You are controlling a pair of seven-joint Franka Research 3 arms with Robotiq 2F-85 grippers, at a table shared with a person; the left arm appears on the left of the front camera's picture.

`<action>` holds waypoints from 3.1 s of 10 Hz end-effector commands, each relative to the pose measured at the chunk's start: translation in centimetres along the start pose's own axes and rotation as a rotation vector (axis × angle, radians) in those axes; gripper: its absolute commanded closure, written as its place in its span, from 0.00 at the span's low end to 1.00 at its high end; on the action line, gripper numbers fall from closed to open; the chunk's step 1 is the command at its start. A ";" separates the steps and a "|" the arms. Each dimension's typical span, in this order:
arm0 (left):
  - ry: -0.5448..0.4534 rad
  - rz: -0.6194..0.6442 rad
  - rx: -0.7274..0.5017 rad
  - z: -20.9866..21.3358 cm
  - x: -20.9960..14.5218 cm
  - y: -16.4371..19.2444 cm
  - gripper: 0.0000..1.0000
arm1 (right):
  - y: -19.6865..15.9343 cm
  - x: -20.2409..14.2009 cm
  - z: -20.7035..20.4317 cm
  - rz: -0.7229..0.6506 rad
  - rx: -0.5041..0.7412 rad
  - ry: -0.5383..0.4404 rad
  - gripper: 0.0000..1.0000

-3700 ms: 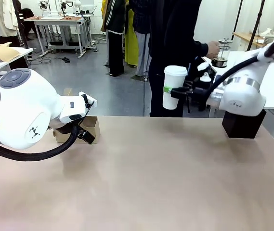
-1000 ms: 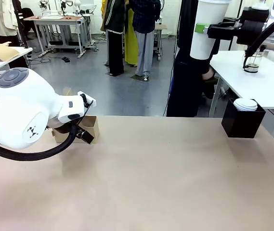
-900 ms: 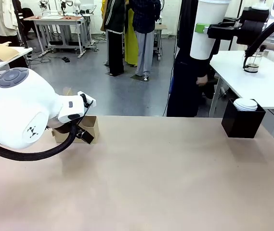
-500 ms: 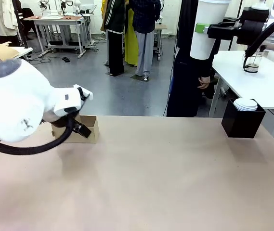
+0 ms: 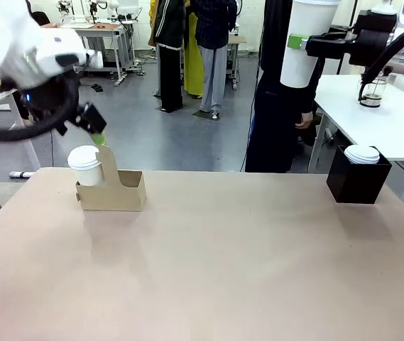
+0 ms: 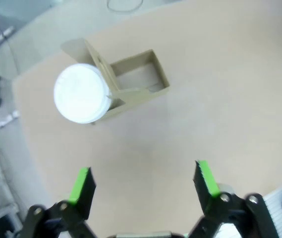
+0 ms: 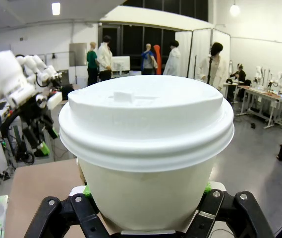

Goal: Pour a drink into a cup and package it in a carrier.
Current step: Position the Cup Carrier in the center of the table.

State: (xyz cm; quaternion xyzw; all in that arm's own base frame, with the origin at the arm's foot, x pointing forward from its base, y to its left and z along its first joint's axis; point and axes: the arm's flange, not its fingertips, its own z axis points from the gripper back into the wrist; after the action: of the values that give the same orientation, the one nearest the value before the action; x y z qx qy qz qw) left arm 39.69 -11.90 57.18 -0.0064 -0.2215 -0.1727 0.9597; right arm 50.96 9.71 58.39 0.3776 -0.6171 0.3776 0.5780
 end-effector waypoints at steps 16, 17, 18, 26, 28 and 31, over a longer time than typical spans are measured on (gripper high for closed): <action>0.165 0.251 0.006 -13.4 10.5 5.7 0.97 | -0.2 0.5 -0.2 0.011 -0.001 -0.016 0.19; 0.167 0.250 0.003 -13.6 10.5 5.5 1.00 | -0.2 0.5 -0.2 0.011 -0.001 -0.016 0.19; 0.165 0.252 0.007 -13.5 10.5 5.3 1.00 | -0.2 0.5 -0.2 0.011 -0.001 -0.016 0.19; 0.060 0.366 -0.037 -7.4 8.1 1.3 0.98 | -0.2 0.5 -0.2 0.011 -0.001 -0.016 0.19; 0.034 0.407 -0.005 -4.1 5.5 -5.2 0.98 | -0.2 0.5 -0.2 0.011 -0.001 -0.016 0.19; -0.024 0.414 -0.037 -3.4 2.9 -15.3 0.98 | -0.2 0.5 -0.2 0.011 -0.001 -0.016 0.19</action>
State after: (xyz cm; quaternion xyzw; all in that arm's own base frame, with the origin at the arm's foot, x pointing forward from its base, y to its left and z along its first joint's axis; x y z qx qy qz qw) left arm 38.61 -26.32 55.59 -0.0693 -0.2079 0.0160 0.9756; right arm 50.97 9.76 58.47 0.3772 -0.6174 0.3783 0.5775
